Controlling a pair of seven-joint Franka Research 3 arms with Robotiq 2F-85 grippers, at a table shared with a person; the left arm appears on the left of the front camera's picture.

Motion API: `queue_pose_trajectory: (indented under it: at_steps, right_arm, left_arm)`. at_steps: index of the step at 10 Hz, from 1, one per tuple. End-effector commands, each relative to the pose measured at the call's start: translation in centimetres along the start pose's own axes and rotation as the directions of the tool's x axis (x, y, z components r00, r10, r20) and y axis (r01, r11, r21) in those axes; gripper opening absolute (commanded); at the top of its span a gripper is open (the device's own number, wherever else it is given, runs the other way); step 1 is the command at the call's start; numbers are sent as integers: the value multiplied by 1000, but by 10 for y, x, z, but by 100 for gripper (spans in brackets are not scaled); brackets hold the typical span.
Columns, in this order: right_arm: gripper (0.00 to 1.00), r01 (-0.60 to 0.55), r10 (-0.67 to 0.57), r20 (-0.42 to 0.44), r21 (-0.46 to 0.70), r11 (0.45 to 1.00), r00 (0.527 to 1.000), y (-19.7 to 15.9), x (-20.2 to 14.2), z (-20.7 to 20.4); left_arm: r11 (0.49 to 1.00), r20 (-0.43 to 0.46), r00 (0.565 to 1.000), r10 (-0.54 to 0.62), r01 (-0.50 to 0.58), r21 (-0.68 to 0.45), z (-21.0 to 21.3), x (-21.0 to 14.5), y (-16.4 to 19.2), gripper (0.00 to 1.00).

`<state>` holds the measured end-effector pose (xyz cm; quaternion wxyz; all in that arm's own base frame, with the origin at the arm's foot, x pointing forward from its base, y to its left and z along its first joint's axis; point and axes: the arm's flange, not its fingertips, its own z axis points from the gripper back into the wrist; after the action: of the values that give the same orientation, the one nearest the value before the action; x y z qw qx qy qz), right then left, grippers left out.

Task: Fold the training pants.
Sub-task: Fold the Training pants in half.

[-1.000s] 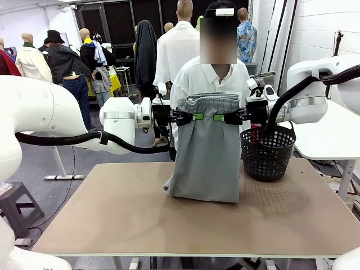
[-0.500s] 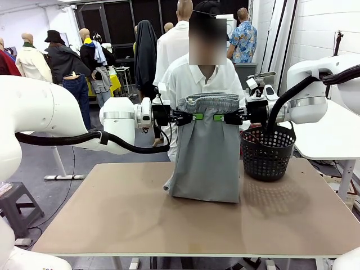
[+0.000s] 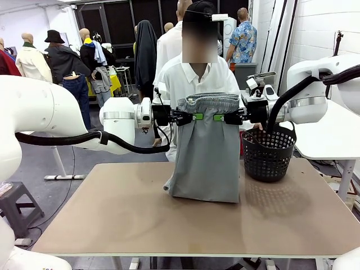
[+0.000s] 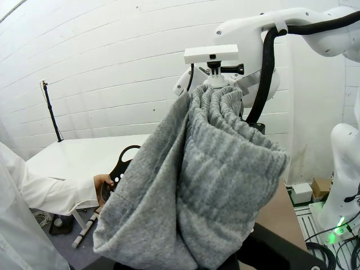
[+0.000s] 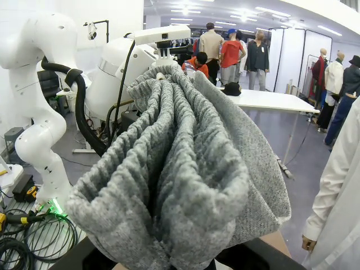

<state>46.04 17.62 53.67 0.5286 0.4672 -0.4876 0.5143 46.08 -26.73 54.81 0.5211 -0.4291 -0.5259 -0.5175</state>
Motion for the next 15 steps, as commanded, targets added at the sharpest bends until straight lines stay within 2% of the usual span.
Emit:
queue_pose_trajectory:
  at_steps: [1,2,4,11,15]
  right_arm:
    - [0,6,-6,7,3,1000,1000,1,3,-1]
    - [0,0,0,0,0,1000,1000,0,0,0]
    - [0,-12,12,-6,11,1000,1000,-8,6,-8]
    - [0,-96,98,-76,41,995,992,-72,59,-28]
    - [0,-117,120,-89,42,992,989,-98,78,-35]
  left_arm:
    - [1000,30,999,-16,16,-4,0,1,-4,0]
    - [1000,0,1000,0,0,0,0,0,0,0]
    - [1000,6,1000,-7,6,17,12,2,1,0]
    - [997,2,998,-56,56,57,25,41,51,0]
    - [987,32,998,-60,54,149,24,52,65,0]
